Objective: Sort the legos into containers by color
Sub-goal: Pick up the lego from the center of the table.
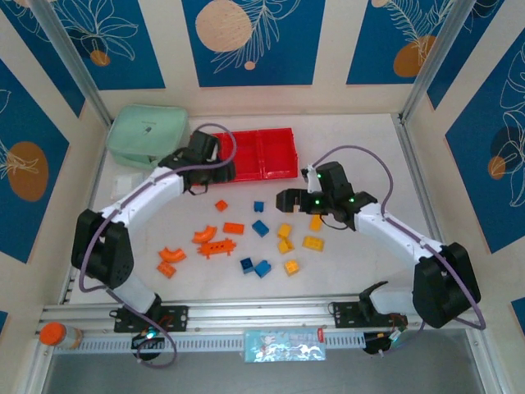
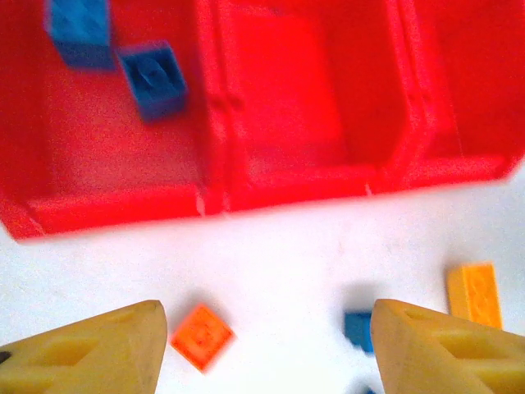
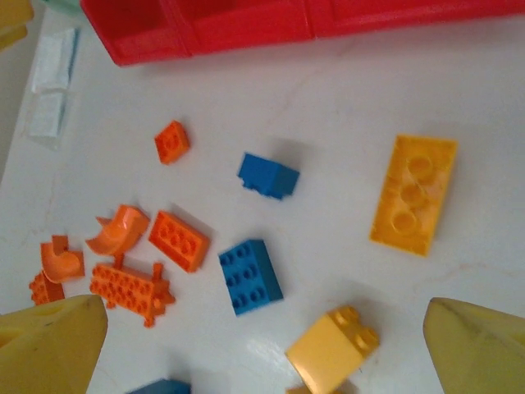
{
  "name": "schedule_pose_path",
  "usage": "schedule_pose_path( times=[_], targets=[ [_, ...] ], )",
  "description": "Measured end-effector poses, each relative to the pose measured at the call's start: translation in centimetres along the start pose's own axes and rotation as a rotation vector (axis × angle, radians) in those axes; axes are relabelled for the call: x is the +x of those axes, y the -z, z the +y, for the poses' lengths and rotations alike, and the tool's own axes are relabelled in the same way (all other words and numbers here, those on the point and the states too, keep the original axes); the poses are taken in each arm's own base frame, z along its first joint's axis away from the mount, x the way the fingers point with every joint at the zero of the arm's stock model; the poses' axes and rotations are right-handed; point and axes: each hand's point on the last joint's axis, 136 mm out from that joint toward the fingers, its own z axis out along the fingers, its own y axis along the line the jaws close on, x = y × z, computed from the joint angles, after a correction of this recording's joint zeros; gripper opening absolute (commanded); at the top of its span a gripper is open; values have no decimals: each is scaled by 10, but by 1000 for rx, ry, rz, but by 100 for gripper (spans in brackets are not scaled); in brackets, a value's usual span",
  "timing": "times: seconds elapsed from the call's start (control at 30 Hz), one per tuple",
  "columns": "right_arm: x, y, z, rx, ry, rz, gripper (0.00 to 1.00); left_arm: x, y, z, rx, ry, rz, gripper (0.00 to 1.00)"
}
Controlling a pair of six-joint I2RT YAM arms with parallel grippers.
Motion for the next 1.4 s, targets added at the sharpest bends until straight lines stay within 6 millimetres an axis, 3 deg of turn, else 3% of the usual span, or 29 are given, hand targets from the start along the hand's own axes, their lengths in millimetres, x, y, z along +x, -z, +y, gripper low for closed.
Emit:
schedule_pose_path(
  times=[0.17, 0.27, 0.43, 0.67, 0.93, 1.13, 1.4],
  targets=[
    [20, 0, -12, -13, -1, 11, 99, 47, -8, -35, 47, -31, 70, 71],
    [28, -2, -18, -20, -3, 11, 99, 60, -13, -55, 70, -37, 83, 74],
    [35, -5, -29, -24, -13, -6, 99, 75, -36, -69, 43, -48, 123, 77],
    [38, -9, -28, -70, 17, -45, 99, 88, -72, -72, -11, -65, 168, 76],
    [28, -11, -22, -106, 42, -83, 99, 99, -100, -70, -47, -84, 207, 68],
    [27, -13, -22, -106, 48, -86, 99, 106, -113, -66, -68, -95, 228, 55],
    [27, -14, -22, -106, 50, -87, 99, 107, -115, -65, -71, -97, 232, 39]
  ],
)
